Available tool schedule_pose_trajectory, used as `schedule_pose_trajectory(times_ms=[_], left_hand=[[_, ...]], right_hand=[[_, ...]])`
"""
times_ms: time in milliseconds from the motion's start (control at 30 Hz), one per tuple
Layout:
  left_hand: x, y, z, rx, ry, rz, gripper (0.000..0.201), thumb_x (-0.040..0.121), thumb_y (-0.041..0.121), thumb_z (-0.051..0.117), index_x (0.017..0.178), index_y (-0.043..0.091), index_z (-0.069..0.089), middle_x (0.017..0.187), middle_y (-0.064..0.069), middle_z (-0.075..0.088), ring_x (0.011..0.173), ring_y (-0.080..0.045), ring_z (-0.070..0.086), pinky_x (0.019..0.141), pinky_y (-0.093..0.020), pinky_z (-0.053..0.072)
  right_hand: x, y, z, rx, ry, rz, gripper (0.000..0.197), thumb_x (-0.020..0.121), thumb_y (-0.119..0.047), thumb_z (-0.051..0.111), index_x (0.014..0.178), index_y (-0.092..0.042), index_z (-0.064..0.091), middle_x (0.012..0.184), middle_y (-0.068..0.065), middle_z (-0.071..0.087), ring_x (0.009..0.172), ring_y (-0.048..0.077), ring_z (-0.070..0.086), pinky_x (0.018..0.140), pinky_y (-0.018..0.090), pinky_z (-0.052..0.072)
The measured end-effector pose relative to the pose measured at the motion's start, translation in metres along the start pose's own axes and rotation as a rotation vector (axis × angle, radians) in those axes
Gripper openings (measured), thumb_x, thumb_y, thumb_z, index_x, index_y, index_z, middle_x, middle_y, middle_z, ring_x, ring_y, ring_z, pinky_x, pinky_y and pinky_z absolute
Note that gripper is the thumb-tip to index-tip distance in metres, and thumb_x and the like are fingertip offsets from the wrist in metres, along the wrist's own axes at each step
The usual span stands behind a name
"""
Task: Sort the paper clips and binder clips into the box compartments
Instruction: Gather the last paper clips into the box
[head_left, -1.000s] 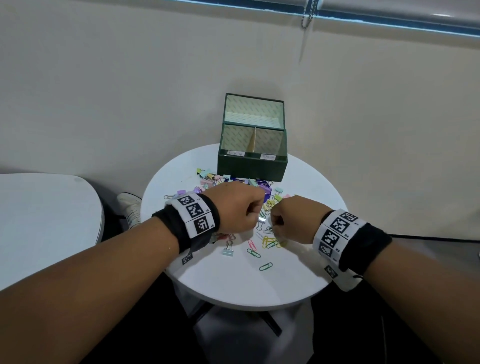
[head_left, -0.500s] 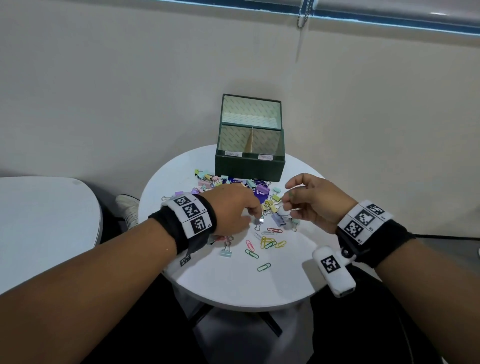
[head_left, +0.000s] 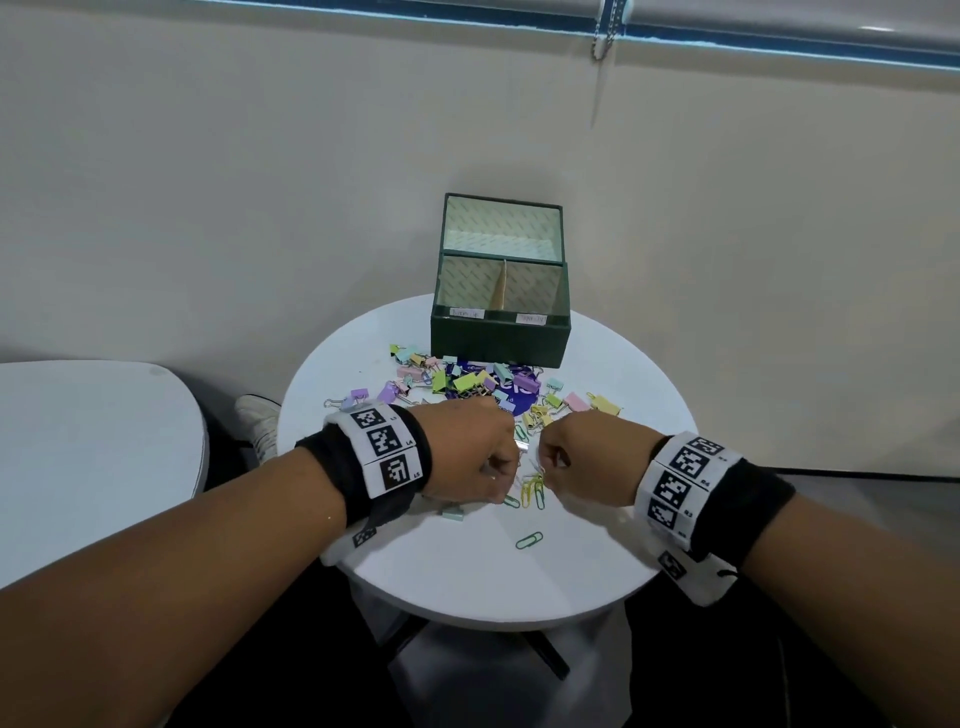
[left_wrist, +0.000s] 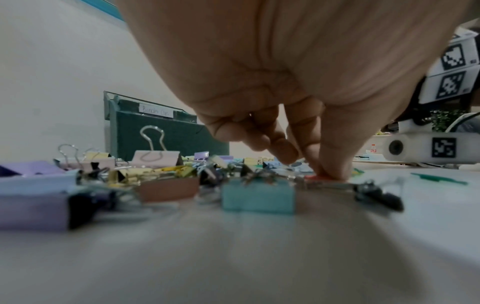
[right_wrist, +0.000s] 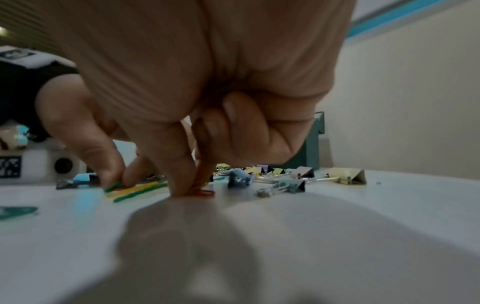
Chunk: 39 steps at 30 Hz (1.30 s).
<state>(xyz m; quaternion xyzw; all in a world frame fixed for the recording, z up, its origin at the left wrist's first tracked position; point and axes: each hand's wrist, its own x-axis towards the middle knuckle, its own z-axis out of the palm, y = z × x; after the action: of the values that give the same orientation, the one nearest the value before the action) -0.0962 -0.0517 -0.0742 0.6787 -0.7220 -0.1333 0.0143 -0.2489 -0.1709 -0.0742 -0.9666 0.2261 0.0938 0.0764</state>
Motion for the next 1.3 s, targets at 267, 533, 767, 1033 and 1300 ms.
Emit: schedule_pose_trajectory(times_ms=[267, 533, 767, 1033, 1300], left_hand=[[-0.002, 0.0, -0.005, -0.055, 0.146, -0.098, 0.016, 0.079, 0.025, 0.067, 0.07, 0.024, 0.054, 0.08, 0.009, 0.057, 0.083, -0.013, 0.052, 0.075, -0.026, 0.045], [-0.008, 0.002, -0.012, -0.115, 0.006, -0.132, 0.033, 0.096, 0.016, 0.049, 0.104, 0.039, 0.07, 0.095, 0.012, 0.055, 0.089, -0.009, 0.056, 0.076, -0.027, 0.049], [-0.017, 0.004, -0.009, 0.001, -0.001, -0.058, 0.023, 0.095, 0.039, 0.057, 0.111, 0.034, 0.073, 0.105, 0.017, 0.059, 0.097, -0.005, 0.055, 0.084, -0.027, 0.048], [-0.012, 0.005, -0.002, 0.046, -0.026, -0.057, 0.016, 0.089, 0.038, 0.061, 0.082, 0.026, 0.069, 0.087, 0.012, 0.061, 0.082, -0.009, 0.059, 0.075, -0.036, 0.054], [0.001, -0.002, -0.008, 0.034, 0.022, -0.147, 0.019, 0.099, 0.028, 0.046, 0.095, 0.025, 0.064, 0.096, 0.008, 0.058, 0.085, -0.013, 0.057, 0.075, -0.028, 0.048]], right_hand=[[0.008, 0.017, -0.014, 0.196, -0.034, -0.055, 0.017, 0.09, -0.023, 0.063, 0.075, -0.02, 0.056, 0.067, -0.01, 0.053, 0.063, 0.009, 0.045, 0.063, 0.025, 0.041], [0.021, 0.035, -0.036, 1.365, 0.058, 0.203, 0.023, 0.093, -0.006, 0.05, 0.072, -0.015, 0.044, 0.063, 0.003, 0.041, 0.051, 0.016, 0.034, 0.045, 0.024, 0.028], [0.082, 0.051, -0.079, 0.442, 0.379, 0.186, 0.015, 0.095, -0.013, 0.055, 0.082, -0.016, 0.048, 0.078, 0.001, 0.053, 0.066, 0.016, 0.046, 0.058, 0.022, 0.039], [0.131, 0.044, -0.106, 0.265, 0.354, 0.154, 0.023, 0.085, -0.011, 0.068, 0.104, -0.023, 0.068, 0.116, -0.001, 0.068, 0.1, 0.019, 0.063, 0.085, 0.03, 0.052], [0.064, 0.038, -0.069, 0.244, 0.079, -0.036, 0.014, 0.087, -0.014, 0.068, 0.081, -0.027, 0.068, 0.078, -0.011, 0.067, 0.077, 0.009, 0.066, 0.071, 0.022, 0.055]])
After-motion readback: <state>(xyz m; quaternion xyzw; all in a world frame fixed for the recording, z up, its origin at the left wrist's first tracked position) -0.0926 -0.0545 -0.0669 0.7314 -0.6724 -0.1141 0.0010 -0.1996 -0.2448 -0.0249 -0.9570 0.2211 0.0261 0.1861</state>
